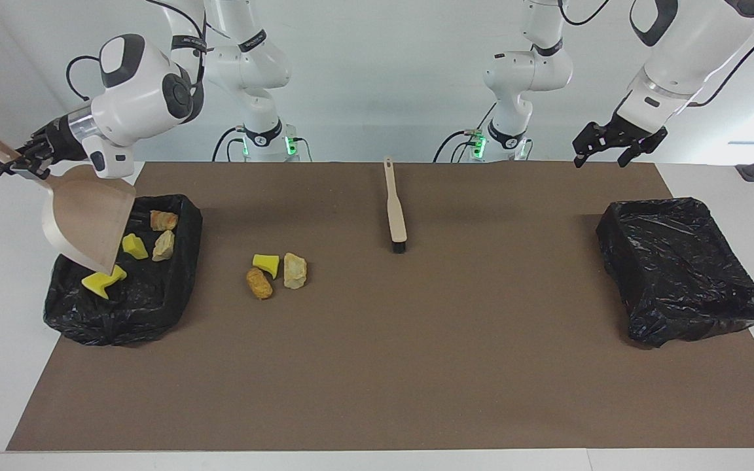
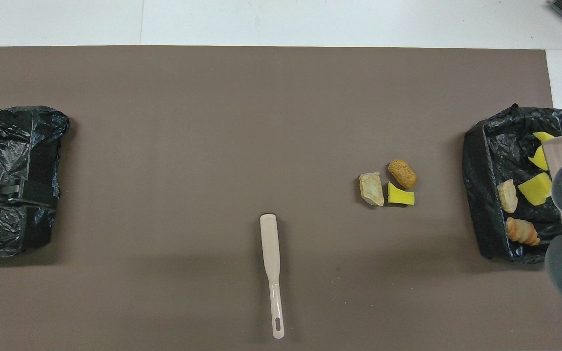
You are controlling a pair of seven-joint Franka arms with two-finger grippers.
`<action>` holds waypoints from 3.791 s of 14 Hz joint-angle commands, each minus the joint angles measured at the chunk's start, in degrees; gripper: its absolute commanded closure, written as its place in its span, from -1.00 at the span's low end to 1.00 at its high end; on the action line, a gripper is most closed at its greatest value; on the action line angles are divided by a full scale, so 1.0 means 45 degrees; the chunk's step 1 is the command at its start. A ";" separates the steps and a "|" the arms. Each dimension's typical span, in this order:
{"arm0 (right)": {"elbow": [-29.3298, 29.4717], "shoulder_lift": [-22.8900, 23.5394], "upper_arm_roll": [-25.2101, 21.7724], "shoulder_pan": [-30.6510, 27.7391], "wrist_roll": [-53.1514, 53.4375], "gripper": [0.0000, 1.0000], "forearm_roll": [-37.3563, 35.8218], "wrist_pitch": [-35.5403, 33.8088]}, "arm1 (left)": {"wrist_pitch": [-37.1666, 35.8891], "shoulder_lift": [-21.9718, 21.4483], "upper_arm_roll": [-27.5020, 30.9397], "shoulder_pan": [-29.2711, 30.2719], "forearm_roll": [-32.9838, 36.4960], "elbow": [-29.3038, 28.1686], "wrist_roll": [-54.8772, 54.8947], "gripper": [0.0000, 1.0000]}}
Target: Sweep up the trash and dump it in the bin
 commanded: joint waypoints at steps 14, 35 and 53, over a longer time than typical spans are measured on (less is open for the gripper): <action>0.0792 0.0123 0.0209 0.0116 0.2201 1.00 1.0582 -0.1615 | 0.0499 -0.0719 -0.0073 0.0791 0.0260 -0.0519 0.1035 -1.00; 0.4381 0.4572 0.1967 0.5620 2.2416 1.00 1.5960 -0.2573 | 0.0402 0.0063 -0.0151 0.0868 0.0221 0.0676 0.0956 -1.00; 0.9854 1.0612 0.1947 0.7265 2.4324 -0.98 1.6000 -0.1596 | 0.0402 0.0063 -0.0132 0.0868 0.0221 0.0676 0.0956 -1.00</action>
